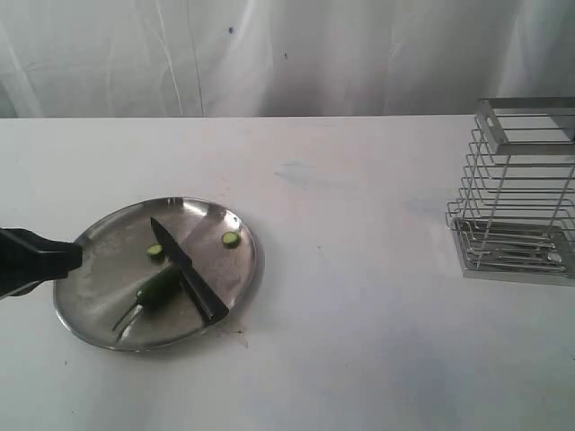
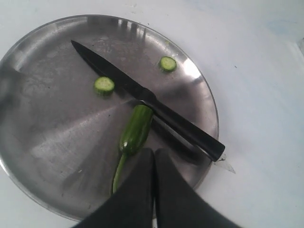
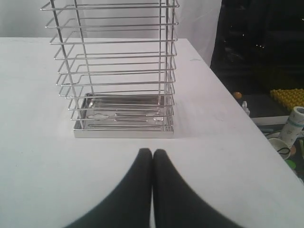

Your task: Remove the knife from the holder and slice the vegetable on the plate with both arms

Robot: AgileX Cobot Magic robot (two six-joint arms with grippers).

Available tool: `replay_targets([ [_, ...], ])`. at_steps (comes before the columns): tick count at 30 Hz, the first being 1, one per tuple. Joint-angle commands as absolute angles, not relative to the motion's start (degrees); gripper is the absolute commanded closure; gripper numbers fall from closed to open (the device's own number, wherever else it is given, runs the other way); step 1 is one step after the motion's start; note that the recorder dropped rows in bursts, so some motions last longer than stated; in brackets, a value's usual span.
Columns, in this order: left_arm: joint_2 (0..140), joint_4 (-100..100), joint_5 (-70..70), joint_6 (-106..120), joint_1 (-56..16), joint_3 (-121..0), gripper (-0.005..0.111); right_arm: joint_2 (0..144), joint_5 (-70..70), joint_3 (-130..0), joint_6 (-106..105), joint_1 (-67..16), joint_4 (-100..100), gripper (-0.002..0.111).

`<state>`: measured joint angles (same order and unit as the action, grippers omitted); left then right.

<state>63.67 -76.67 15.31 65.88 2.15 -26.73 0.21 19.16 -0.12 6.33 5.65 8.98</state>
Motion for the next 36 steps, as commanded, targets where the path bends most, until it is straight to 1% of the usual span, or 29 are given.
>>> replay_targets([
  [1,63.3,-77.0,15.8,65.9,2.1,-26.6,0.107,0.0,19.2,0.0,5.7,5.8,8.9,0.108],
  [9,63.3,-77.0,16.2,65.9,2.1,-26.6,0.107,0.0,19.2,0.0,5.7,5.8,8.9,0.108],
  [11,61.2,-76.6,14.7,65.9,2.1,-26.6,0.107,0.0,19.2,0.0,5.7,5.8,8.6,0.108],
  [13,55.4,-75.7,14.0,65.9,2.1,-26.6,0.107,0.0,19.2,0.0,5.7,5.8,8.6,0.108],
  [17,37.0,-73.9,10.4,66.4,2.2,-26.6,0.107,0.0,19.2,0.0,5.7,5.8,8.6,0.108],
  [21,20.3,-73.9,10.1,66.4,2.2,-26.7,0.107,0.0,19.2,0.0,5.7,5.8,8.6,0.108],
  [25,10.7,-73.9,10.1,66.4,2.2,-26.9,0.107,0.0,19.2,0.0,5.7,5.8,8.6,0.108],
  [28,6.7,-74.5,9.2,66.4,2.2,-26.7,0.107,0.0,19.2,0.0,5.7,5.8,8.6,0.108],
  [30,6.6,-68.4,12.5,59.4,2.2,-25.3,0.107,0.0,19.2,0.0,5.7,5.8,8.6,0.108],
  [31,6.6,-46.2,16.0,37.7,2.2,-24.6,0.107,0.0,19.2,0.0,5.7,5.8,8.6,0.108],
  [32,6.6,-34.3,18.7,26.3,2.2,-24.2,0.107,0.0,19.2,0.0,5.7,5.8,8.6,0.108],
  [33,6.6,-19.1,26.7,3.0,2.2,-22.9,0.107,0.0,19.2,0.0,5.7,5.8,8.6,0.108],
  [34,6.6,-15.7,29.9,-3.7,2.2,-22.0,0.107,0.0,19.2,0.0,5.7,5.8,8.6,0.108],
  [35,5.7,-10.0,30.7,-9.1,2.4,-18.5,0.107,0.0,19.2,0.0,5.7,5.8,8.6,0.108],
  [36,5.2,-9.3,27.6,-9.3,2.6,-16.5,0.107,0.0,19.2,0.0,5.7,5.8,8.6,0.108],
])
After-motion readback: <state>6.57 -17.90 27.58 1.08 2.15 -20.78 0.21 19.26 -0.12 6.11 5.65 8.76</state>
